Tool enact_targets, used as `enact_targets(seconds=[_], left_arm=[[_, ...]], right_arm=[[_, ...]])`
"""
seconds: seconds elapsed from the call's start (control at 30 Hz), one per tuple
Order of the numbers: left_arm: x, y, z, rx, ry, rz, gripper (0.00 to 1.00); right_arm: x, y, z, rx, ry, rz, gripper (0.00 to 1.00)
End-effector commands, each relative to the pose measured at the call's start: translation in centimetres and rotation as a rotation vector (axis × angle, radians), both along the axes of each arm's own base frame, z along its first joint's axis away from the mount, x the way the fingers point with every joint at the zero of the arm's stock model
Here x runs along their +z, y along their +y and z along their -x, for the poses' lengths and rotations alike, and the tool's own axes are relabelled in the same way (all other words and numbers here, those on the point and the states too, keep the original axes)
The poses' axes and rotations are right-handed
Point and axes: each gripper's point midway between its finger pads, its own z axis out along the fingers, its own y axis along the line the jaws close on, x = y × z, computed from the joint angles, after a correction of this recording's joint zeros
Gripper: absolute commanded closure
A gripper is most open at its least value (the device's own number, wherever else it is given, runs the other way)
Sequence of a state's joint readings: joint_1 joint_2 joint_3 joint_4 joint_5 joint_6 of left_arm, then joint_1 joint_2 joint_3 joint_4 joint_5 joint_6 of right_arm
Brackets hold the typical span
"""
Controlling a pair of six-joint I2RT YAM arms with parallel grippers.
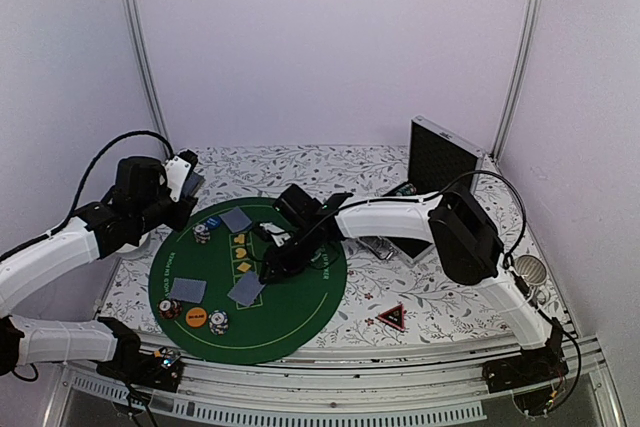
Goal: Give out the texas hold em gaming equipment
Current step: Adjust the poker card in the community card area.
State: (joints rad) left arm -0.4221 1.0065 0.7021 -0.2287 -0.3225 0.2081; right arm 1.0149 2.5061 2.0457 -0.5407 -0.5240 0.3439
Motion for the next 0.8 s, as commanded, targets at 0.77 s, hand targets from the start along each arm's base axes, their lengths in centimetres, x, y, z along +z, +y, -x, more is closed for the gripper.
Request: enact_targets(seconds=[0.77], left_arm=[[0.9,-0.2,-0.5,-0.008,-0.028,0.031,0.50]], right_arm=[[3.9,-0.9,-1.0,0.062,-0.032,-0.104,0.61]])
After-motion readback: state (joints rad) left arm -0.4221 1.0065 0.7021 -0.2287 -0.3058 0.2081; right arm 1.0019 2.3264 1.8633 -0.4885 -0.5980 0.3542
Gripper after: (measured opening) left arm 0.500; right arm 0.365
